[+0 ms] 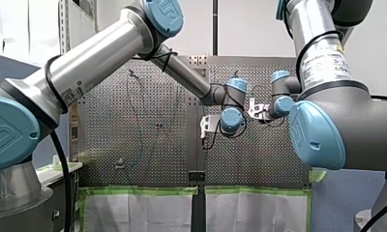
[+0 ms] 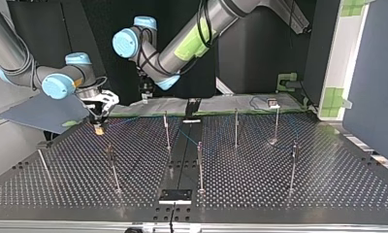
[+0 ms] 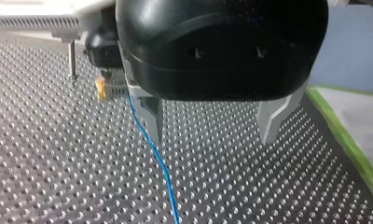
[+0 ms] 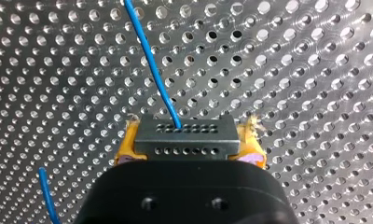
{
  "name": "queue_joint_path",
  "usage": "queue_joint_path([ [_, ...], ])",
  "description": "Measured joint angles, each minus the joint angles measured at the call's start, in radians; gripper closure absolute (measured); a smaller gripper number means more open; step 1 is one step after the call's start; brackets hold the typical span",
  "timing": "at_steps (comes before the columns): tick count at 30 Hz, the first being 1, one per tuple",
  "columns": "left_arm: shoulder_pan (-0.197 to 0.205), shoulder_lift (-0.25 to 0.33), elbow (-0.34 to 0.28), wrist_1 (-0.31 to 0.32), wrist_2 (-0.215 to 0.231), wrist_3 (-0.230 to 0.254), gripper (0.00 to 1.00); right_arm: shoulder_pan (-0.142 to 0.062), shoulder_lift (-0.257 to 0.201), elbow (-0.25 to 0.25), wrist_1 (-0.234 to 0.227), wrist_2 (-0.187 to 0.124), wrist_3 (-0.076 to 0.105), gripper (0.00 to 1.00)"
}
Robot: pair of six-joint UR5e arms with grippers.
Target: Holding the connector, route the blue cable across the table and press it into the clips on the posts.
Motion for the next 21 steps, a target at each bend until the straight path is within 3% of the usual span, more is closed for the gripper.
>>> queue_joint_path([
  [14, 0.011, -0.116, 0.116, 0.068, -0.012, -0.026, 0.0, 0.0, 0.001, 0.0, 0.0, 0.0, 0.0, 1.0],
  [21, 0.011, -0.135, 0.177, 0.114, -0.042, -0.034, 0.0, 0.0, 0.001, 0.0, -0.001, -0.007, -0.001, 1.0],
])
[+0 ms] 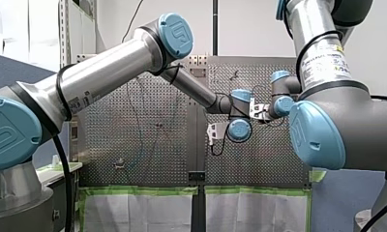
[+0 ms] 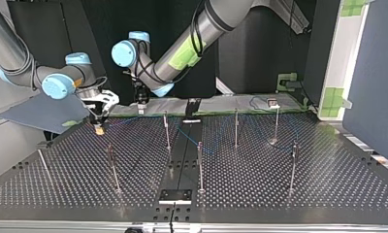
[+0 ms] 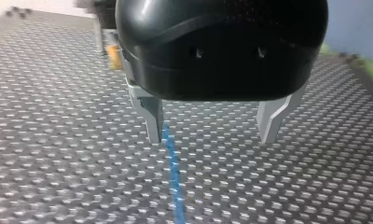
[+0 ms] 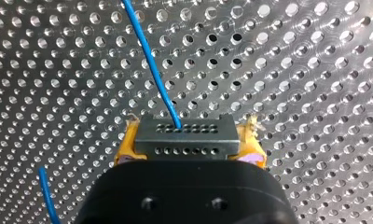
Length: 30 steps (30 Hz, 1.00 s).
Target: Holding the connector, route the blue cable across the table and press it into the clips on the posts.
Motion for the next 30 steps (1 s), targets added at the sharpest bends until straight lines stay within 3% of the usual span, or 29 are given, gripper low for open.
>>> queue_joint_path([
  [5, 0.005, -0.006, 0.042, 0.01, -0.015, -0.002, 0.0, 0.0, 0.0, 0.0, 0.0, -0.001, 0.0, 1.0],
  [20, 0.051, -0.091, 0.129, -0.043, -0.004, -0.005, 0.0, 0.0, -0.001, 0.0, 0.001, -0.012, 0.0, 1.0],
  [30, 0.041, -0.093, 0.139, -0.064, -0.004, -0.009, 0.0, 0.0, -0.001, 0.0, 0.002, -0.013, 0.0, 1.0],
])
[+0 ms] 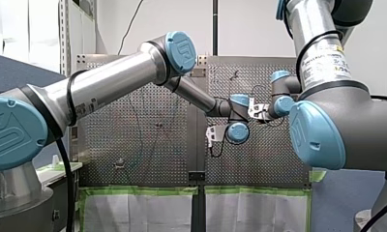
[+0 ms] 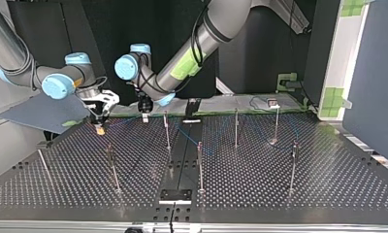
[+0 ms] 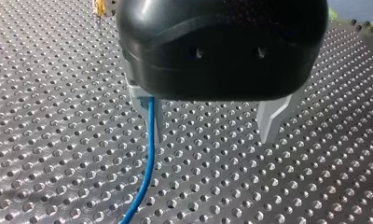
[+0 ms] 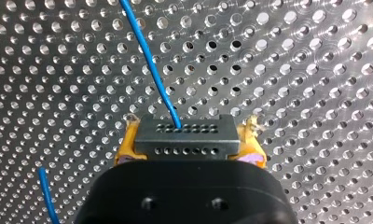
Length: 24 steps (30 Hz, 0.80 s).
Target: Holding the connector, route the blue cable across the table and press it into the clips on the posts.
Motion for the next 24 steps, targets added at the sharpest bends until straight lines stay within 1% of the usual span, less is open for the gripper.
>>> queue_joint_path([
  [1, -0.001, 0.0, -0.001, -0.001, -0.001, -0.001, 0.0, 0.0, 0.0, 0.0, 0.0, 0.0, 0.0, 1.0],
  [2, -0.003, 0.0, -0.001, -0.001, -0.004, -0.001, 0.04, 0.0, 0.0, 0.0, 0.0, 0.0, 0.0, 1.0],
  [3, -0.003, 0.0, -0.001, -0.001, -0.005, 0.0, 0.22, 0.0, 0.0, 0.0, 0.0, 0.0, 0.0, 1.0],
  [4, -0.004, 0.0, -0.001, 0.0, -0.006, 0.002, 0.22, 0.0, 0.0, 0.0, 0.0, 0.0, 0.0, 1.0],
  [5, -0.005, 0.0, -0.001, 0.001, -0.007, 0.005, 0.38, 0.0, 0.0, 0.0, 0.0, 0.0, 0.0, 1.0],
  [6, -0.005, 0.0, -0.001, 0.003, -0.006, 0.008, 0.62, 0.0, 0.0, 0.0, 0.0, 0.0, 0.0, 1.0],
  [7, -0.006, 0.0, -0.001, 0.007, -0.005, 0.01, 0.62, 0.0, 0.0, 0.0, 0.0, 0.0, 0.0, 1.0],
  [8, -0.007, 0.0, -0.001, 0.011, -0.003, 0.012, 0.71, 0.0, 0.0, 0.0, 0.0, 0.0, 0.0, 1.0],
  [11, -0.008, 0.0, -0.001, 0.02, 0.0, 0.015, 0.71, 0.0, 0.0, 0.0, 0.0, 0.0, 0.0, 1.0],
  [12, -0.008, 0.0, -0.001, 0.022, 0.001, 0.015, 0.83, 0.0, 0.0, 0.0, 0.0, 0.0, 0.0, 1.0],
  [13, -0.008, 0.0, -0.001, 0.023, 0.001, 0.015, 0.83, 0.0, 0.0, 0.0, 0.0, 0.0, 0.0, 1.0],
  [14, -0.008, 0.0, -0.001, 0.024, 0.002, 0.015, 1.0, 0.0, -0.001, 0.0, 0.0, 0.0, 0.0, 1.0],
  [16, -0.009, 0.0, 0.003, 0.024, 0.001, 0.012, 1.0, 0.0, -0.001, -0.001, 0.0, 0.0, 0.0, 1.0],
  [21, -0.013, 0.003, 0.037, 0.007, -0.029, -0.004, 1.0, 0.003, -0.004, -0.007, 0.0, 0.0, 0.001, 1.0],
  [24, -0.019, 0.005, 0.056, -0.004, -0.053, -0.006, 1.0, 0.006, -0.007, -0.019, 0.005, -0.004, 0.011, 1.0],
])
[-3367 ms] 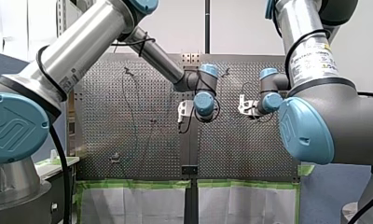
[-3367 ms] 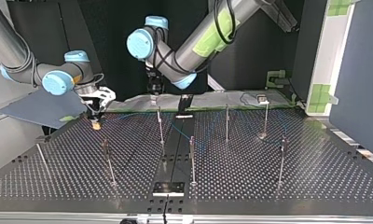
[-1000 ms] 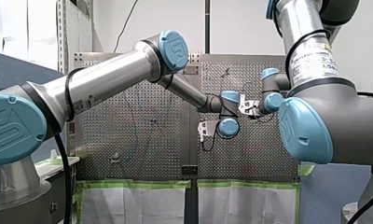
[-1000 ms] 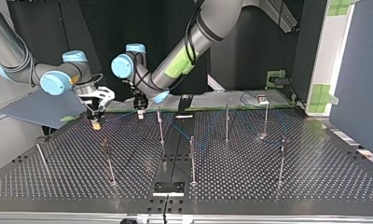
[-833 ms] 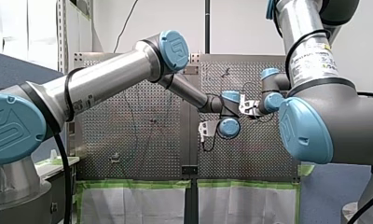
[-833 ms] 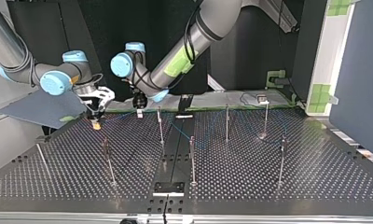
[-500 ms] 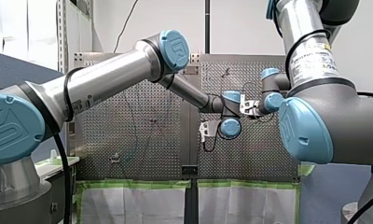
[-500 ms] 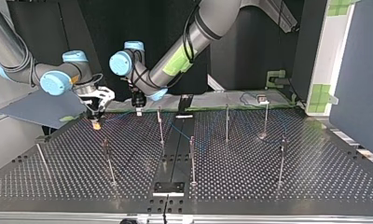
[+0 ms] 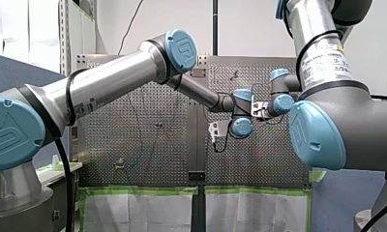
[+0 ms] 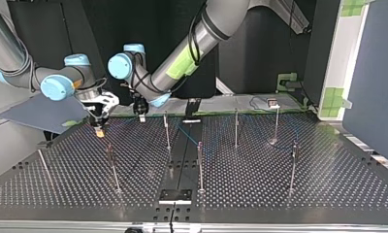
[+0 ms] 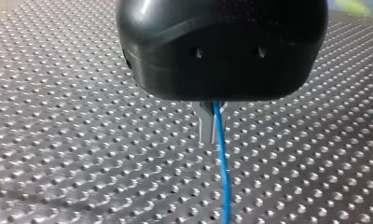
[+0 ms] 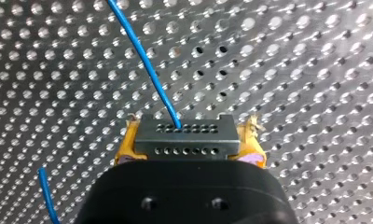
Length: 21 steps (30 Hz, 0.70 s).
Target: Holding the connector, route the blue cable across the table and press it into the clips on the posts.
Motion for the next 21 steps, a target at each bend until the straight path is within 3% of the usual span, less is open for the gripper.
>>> queue_joint_path([
  [7, -0.017, 0.019, 0.025, -0.033, -0.019, -0.007, 1.0, 0.001, -0.036, -0.043, 0.04, -0.043, 0.018, 1.0],
  [12, -0.026, 0.054, 0.025, -0.063, -0.024, -0.019, 1.0, 0.001, -0.081, -0.066, 0.06, -0.069, 0.049, 1.0],
  [21, -0.034, 0.107, 0.026, -0.077, -0.054, -0.021, 1.0, -0.002, -0.159, -0.072, 0.079, -0.073, 0.116, 1.0],
])
